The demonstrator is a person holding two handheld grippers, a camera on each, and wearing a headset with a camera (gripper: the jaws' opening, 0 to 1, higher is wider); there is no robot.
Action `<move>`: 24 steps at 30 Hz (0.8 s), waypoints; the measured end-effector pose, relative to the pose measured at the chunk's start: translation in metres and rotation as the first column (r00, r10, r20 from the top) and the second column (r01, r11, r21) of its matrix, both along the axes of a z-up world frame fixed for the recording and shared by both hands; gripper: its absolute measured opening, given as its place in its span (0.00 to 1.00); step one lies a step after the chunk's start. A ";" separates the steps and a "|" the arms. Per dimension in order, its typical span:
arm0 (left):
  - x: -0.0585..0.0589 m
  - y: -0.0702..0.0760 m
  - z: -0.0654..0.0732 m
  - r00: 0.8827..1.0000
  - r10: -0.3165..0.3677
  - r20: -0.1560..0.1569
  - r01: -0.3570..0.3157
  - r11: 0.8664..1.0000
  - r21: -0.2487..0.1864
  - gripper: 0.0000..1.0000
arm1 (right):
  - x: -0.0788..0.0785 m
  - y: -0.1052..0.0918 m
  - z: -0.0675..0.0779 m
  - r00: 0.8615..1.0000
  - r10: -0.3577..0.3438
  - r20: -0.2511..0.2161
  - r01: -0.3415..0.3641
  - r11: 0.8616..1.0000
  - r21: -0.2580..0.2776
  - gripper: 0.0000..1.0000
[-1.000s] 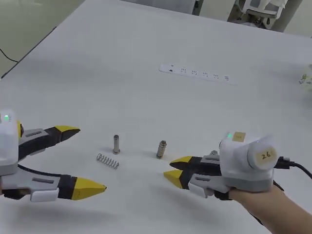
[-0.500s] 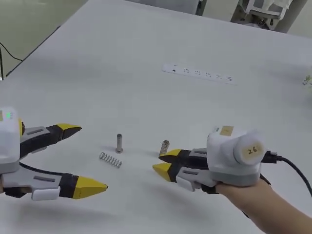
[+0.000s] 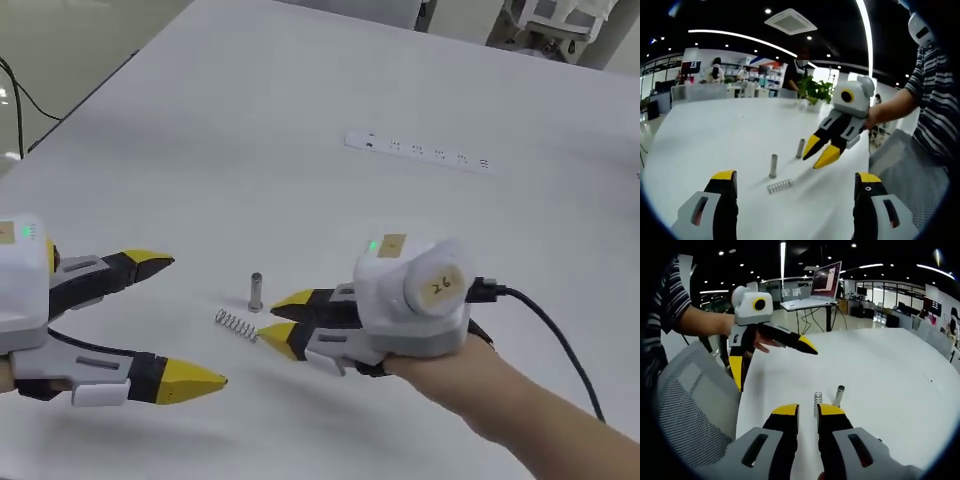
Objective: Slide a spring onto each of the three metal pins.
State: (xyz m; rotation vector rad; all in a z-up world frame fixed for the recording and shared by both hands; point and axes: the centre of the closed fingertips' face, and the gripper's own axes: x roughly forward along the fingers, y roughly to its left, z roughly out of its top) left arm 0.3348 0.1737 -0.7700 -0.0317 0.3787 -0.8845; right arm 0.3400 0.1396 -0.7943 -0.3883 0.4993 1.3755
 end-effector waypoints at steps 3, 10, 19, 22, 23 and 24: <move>0.000 0.001 0.001 1.000 0.002 0.000 -0.002 1.000 -0.003 0.94 | -0.001 0.009 -0.004 1.000 0.023 0.010 -0.023 1.000 -0.015 0.12; -0.004 0.000 -0.001 1.000 0.001 -0.005 -0.001 1.000 -0.004 0.95 | 0.005 0.016 -0.017 1.000 0.021 0.012 -0.021 0.998 -0.051 0.12; -0.005 0.001 -0.003 1.000 0.004 -0.010 -0.004 1.000 -0.004 0.94 | 0.015 0.013 -0.036 1.000 -0.015 0.005 0.015 0.995 -0.102 0.12; -0.005 0.000 -0.003 1.000 0.002 -0.013 -0.002 1.000 -0.003 0.94 | 0.018 0.015 -0.041 1.000 -0.030 -0.007 0.029 0.994 -0.108 0.12; -0.005 0.000 -0.003 1.000 0.001 -0.013 -0.001 1.000 -0.003 0.94 | 0.019 0.016 -0.041 0.999 -0.032 -0.009 0.031 0.994 -0.108 0.12; -0.005 0.000 -0.003 1.000 0.001 -0.013 -0.001 1.000 -0.002 0.94 | 0.019 0.017 -0.043 0.999 -0.034 -0.009 0.033 0.993 -0.111 0.12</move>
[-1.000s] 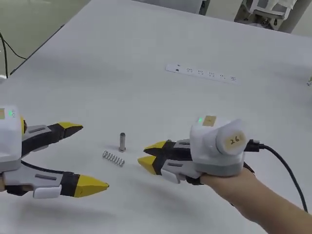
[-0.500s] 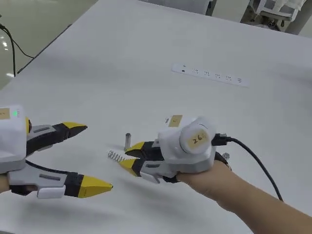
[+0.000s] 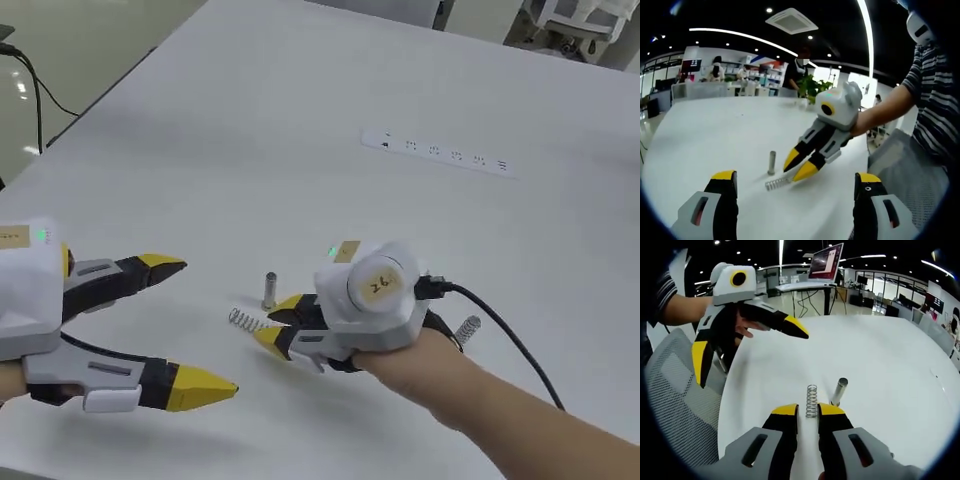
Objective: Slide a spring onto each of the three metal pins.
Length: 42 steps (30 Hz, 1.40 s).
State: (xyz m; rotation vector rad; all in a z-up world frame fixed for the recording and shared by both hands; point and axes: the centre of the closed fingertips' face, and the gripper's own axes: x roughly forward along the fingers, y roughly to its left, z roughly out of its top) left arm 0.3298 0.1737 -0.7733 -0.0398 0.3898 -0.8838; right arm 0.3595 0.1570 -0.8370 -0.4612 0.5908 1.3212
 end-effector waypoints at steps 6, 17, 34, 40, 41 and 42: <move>0.000 0.003 -0.001 1.000 0.004 -0.005 -0.004 1.000 0.001 0.94 | -0.001 0.005 -0.008 1.000 0.011 0.011 -0.011 1.000 -0.028 0.12; -0.002 0.002 -0.004 1.000 0.000 -0.018 0.000 1.000 0.009 0.93 | 0.002 0.001 -0.025 1.000 0.004 0.025 -0.003 0.998 -0.061 0.09; -0.001 -0.005 -0.008 0.999 -0.015 -0.035 0.015 1.000 0.013 0.92 | -0.001 -0.004 -0.012 1.000 0.012 -0.001 -0.012 1.000 -0.008 0.08; -0.001 -0.013 -0.009 0.999 -0.037 -0.040 0.038 0.999 0.013 0.90 | -0.004 -0.016 -0.003 0.999 0.033 0.015 -0.033 0.999 -0.006 0.07; -0.001 -0.014 -0.010 0.998 -0.042 -0.042 0.043 0.999 0.013 0.90 | -0.004 -0.018 -0.002 0.999 0.037 0.018 -0.036 0.999 -0.004 0.07; -0.001 -0.015 -0.010 0.998 -0.045 -0.043 0.046 0.999 0.011 0.90 | -0.004 -0.021 0.000 0.999 0.040 0.021 -0.040 0.999 -0.006 0.07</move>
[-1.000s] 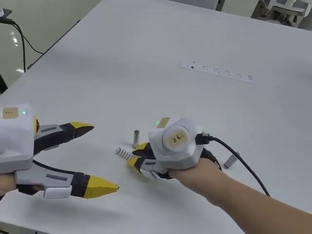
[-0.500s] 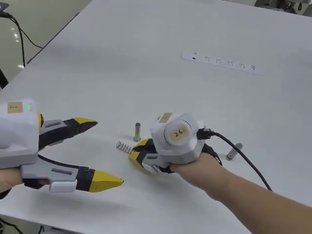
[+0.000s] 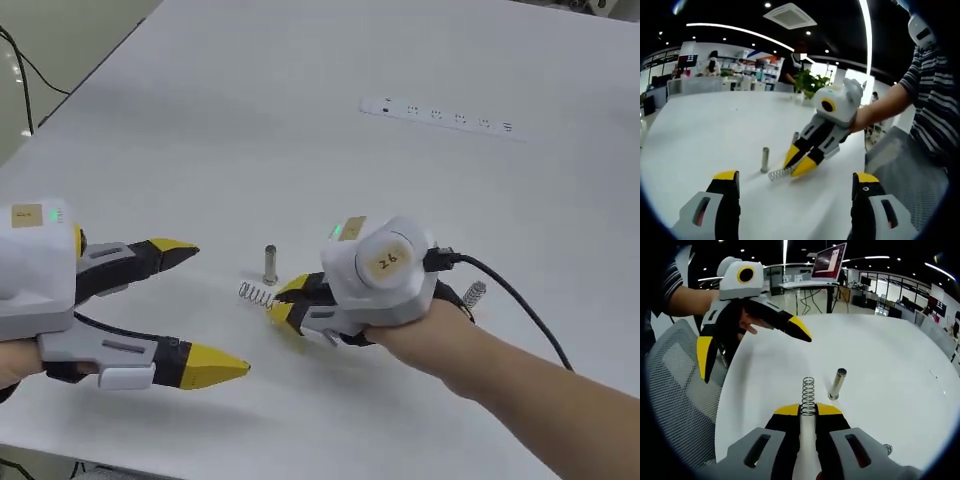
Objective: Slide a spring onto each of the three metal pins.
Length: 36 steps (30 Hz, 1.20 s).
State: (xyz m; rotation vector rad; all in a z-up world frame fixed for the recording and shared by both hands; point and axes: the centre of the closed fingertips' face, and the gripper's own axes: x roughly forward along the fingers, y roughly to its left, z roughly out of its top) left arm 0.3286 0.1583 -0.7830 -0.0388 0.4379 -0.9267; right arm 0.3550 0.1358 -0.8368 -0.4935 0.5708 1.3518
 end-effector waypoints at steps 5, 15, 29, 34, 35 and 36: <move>-0.002 -0.008 -0.001 1.000 -0.026 -0.005 0.026 1.000 -0.002 0.88 | -0.003 -0.012 0.008 1.000 0.021 0.022 -0.021 1.000 -0.004 0.07; -0.006 -0.028 0.000 0.996 -0.094 -0.007 0.094 0.996 -0.004 0.82 | -0.014 -0.033 0.023 0.996 0.065 0.053 -0.064 0.998 -0.018 0.07; -0.002 -0.044 0.004 0.987 -0.162 -0.004 0.162 0.987 -0.020 0.70 | -0.021 -0.065 0.024 0.984 0.138 0.113 -0.129 0.988 -0.087 0.07; -0.002 -0.050 0.004 0.983 -0.183 -0.003 0.183 0.983 -0.017 0.67 | -0.024 -0.071 0.025 0.982 0.149 0.114 -0.139 0.986 -0.090 0.07; -0.002 -0.051 0.004 0.983 -0.186 -0.003 0.185 0.982 -0.020 0.66 | -0.024 -0.072 0.026 0.982 0.148 0.114 -0.139 0.987 -0.085 0.07; -0.002 -0.051 0.004 0.982 -0.187 -0.003 0.187 0.982 -0.020 0.65 | -0.025 -0.073 0.028 0.982 0.148 0.114 -0.139 0.987 -0.080 0.07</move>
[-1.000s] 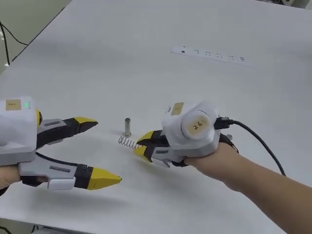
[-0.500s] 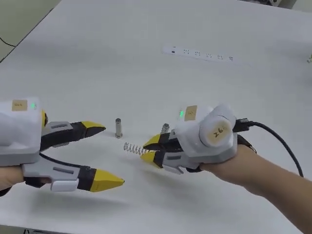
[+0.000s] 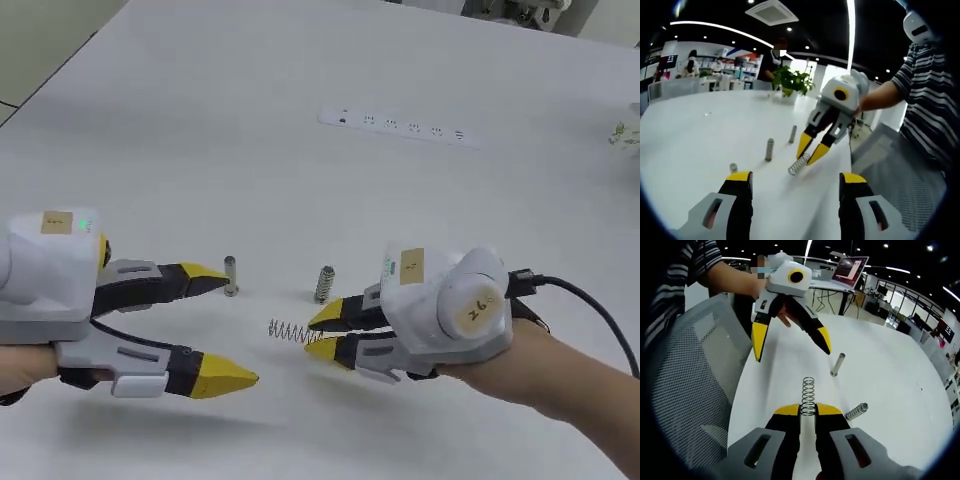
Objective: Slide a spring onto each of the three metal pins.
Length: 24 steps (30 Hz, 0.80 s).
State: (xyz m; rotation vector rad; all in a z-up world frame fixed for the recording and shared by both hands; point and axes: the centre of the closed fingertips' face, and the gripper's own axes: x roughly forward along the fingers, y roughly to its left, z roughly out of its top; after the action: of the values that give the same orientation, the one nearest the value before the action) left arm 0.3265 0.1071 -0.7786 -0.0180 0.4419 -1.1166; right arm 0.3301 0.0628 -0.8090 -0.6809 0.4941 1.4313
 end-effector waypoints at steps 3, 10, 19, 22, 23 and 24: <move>-0.001 -0.003 0.000 1.000 -0.010 0.002 0.010 1.000 0.005 0.64 | -0.002 -0.003 0.003 1.000 0.007 0.006 -0.007 1.000 0.002 0.07; -0.002 -0.011 0.001 0.999 -0.039 0.005 0.039 0.999 0.000 0.54 | -0.005 -0.005 0.011 1.000 0.020 0.019 -0.021 1.000 0.019 0.07; -0.002 -0.029 0.003 0.996 -0.088 0.012 0.088 0.996 -0.002 0.49 | -0.009 -0.002 0.016 0.998 0.038 0.041 -0.039 0.999 0.025 0.07; 0.001 -0.033 0.003 0.995 -0.095 0.014 0.095 0.995 -0.006 0.49 | -0.009 -0.002 0.018 0.998 0.042 0.042 -0.043 0.999 0.030 0.07; 0.001 -0.034 0.003 0.995 -0.100 0.016 0.100 0.995 -0.004 0.47 | -0.009 -0.001 0.018 0.998 0.044 0.043 -0.045 0.998 0.033 0.07; 0.001 -0.036 0.003 0.994 -0.107 0.018 0.107 0.994 -0.001 0.46 | -0.009 -0.001 0.019 0.998 0.044 0.045 -0.045 0.998 0.033 0.07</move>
State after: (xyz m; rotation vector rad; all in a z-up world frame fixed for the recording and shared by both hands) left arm 0.3278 0.0710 -0.7756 0.0143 0.4301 -1.2218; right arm 0.3212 0.0613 -0.7905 -0.6988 0.4220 1.4603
